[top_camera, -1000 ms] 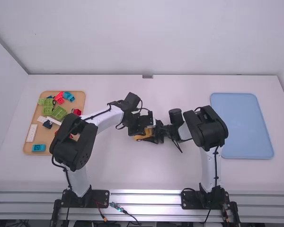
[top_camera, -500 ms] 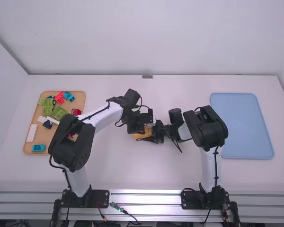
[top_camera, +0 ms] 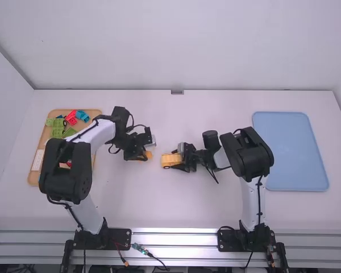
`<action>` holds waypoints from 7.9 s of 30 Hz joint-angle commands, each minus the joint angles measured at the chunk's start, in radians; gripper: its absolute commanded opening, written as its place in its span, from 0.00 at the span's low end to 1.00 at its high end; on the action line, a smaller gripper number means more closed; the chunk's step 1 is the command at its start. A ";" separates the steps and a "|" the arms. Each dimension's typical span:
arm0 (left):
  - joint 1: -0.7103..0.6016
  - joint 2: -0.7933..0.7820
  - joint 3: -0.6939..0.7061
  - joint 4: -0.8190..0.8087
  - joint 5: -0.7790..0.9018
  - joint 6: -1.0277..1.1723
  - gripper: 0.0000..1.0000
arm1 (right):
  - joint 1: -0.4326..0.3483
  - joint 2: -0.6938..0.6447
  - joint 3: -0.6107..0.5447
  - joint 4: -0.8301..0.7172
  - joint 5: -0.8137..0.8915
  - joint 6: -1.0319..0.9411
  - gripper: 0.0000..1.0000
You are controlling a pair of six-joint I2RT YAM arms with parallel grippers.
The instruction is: Assemble lego blocks to make yellow taxi
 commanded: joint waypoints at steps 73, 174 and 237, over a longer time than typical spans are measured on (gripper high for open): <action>0.104 -0.047 -0.464 0.747 0.217 -0.110 0.99 | 0.002 0.020 0.000 -0.011 0.061 0.040 0.66; 0.201 0.100 -0.389 0.646 0.420 0.123 0.54 | 0.003 0.020 0.000 -0.015 0.060 0.040 0.51; -0.026 0.100 -0.035 0.351 0.440 0.091 0.04 | 0.003 0.020 0.000 -0.014 0.067 0.036 0.52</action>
